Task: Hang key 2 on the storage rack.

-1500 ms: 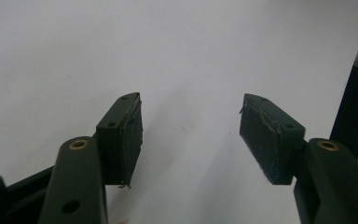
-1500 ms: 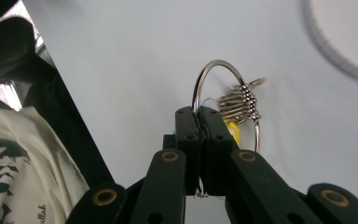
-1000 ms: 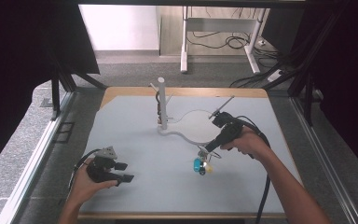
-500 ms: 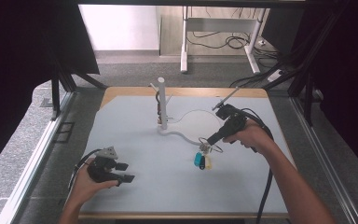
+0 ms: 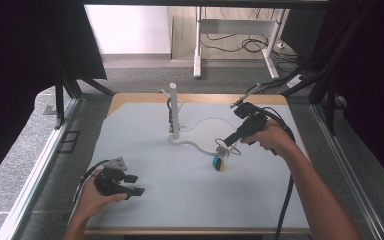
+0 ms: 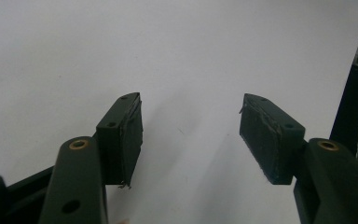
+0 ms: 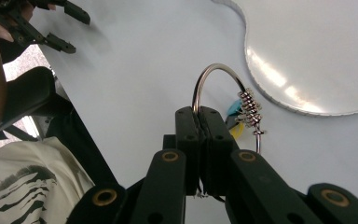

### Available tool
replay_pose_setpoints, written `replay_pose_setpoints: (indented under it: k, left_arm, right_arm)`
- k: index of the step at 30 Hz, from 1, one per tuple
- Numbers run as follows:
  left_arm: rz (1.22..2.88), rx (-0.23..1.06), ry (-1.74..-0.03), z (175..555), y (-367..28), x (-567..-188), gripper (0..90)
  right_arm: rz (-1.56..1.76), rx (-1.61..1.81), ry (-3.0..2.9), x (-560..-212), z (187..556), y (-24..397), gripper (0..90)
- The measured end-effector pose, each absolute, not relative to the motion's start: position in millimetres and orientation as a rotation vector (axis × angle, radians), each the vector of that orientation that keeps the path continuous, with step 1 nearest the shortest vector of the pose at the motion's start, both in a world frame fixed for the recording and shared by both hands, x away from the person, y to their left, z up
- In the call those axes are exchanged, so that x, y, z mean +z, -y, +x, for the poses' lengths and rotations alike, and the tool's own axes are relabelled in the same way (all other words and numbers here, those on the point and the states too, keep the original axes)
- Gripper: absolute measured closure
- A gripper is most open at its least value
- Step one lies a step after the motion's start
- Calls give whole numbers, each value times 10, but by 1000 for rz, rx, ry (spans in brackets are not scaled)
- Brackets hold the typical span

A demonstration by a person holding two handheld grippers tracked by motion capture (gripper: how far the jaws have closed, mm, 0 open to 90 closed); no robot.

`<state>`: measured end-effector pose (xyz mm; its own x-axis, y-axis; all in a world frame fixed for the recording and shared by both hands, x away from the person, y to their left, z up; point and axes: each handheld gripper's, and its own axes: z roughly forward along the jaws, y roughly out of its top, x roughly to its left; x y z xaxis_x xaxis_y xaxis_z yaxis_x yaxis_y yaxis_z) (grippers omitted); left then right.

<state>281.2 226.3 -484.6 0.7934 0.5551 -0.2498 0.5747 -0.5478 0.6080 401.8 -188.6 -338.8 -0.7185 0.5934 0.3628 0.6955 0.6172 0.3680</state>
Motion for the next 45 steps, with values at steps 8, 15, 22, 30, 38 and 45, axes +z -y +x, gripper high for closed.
replay_pose_setpoints:
  k: [8,15,22,30,38,45]
  left_arm:
    - [2282,-41,-829,2816,-2260,-4850,397]
    - [2280,-36,-830,2812,-2265,-4845,397]
    - [2285,-39,-826,2813,-2263,-4848,397]
    - [2280,-36,-826,2812,-2264,-4847,397]
    - [2271,-35,-826,2810,-2269,-4848,396]
    - [2277,-39,-826,2811,-2269,-4844,396]
  right_arm:
    - [-1087,-770,2619,-3297,4087,1902,880]
    - [-1118,-804,2605,-3217,4162,1926,880]
    - [-1150,-822,2598,-3168,4219,1949,880]
    - [-1169,-816,2594,-3140,4281,1965,880]
    - [-1194,-808,2590,-3120,4360,1961,879]
    - [-1190,-813,2588,-3069,4406,1919,880]
